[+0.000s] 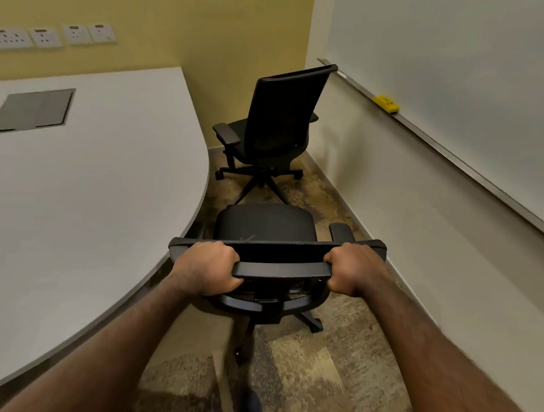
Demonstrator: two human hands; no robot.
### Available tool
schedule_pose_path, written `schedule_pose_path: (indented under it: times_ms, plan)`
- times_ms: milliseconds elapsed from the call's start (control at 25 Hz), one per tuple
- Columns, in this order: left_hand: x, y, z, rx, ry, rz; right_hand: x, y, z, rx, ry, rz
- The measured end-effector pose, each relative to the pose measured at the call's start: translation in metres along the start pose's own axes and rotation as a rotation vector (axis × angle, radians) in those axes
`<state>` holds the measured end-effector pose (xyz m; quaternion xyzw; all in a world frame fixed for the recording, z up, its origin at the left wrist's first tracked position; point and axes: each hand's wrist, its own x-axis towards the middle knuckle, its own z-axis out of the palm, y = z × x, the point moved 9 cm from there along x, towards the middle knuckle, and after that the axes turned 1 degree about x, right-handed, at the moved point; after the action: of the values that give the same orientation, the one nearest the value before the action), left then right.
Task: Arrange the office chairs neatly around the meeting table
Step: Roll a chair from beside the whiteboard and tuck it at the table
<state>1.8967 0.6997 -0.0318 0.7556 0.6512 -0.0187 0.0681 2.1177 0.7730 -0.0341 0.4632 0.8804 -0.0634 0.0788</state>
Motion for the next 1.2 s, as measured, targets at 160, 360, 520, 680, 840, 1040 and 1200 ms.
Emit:
schedule_pose_path:
  times_ms: [160,360,520,680,840,1040,1200]
  plan:
    - [0.020,0.000,0.002,-0.034,-0.055,-0.071,0.024,0.015,-0.006,-0.017,-0.002,-0.055]
    - [0.052,-0.013,0.002,-0.005,-0.066,-0.195,0.069,0.029,-0.016,-0.026,-0.002,-0.155]
    - [0.078,-0.015,-0.005,-0.001,-0.055,-0.262,0.104,0.044,-0.028,-0.043,-0.001,-0.238]
    - [0.095,-0.005,-0.008,-0.034,-0.060,-0.335,0.131,0.062,-0.035,-0.084,-0.007,-0.325]
    - [0.113,0.014,-0.006,-0.038,-0.034,-0.423,0.156,0.089,-0.038,-0.124,-0.007,-0.430]
    - [0.140,0.048,-0.003,-0.018,-0.016,-0.568,0.185,0.129,-0.044,-0.158,0.023,-0.572]
    - [0.166,0.073,-0.008,-0.052,-0.008,-0.660,0.211,0.156,-0.050,-0.186,-0.006,-0.664]
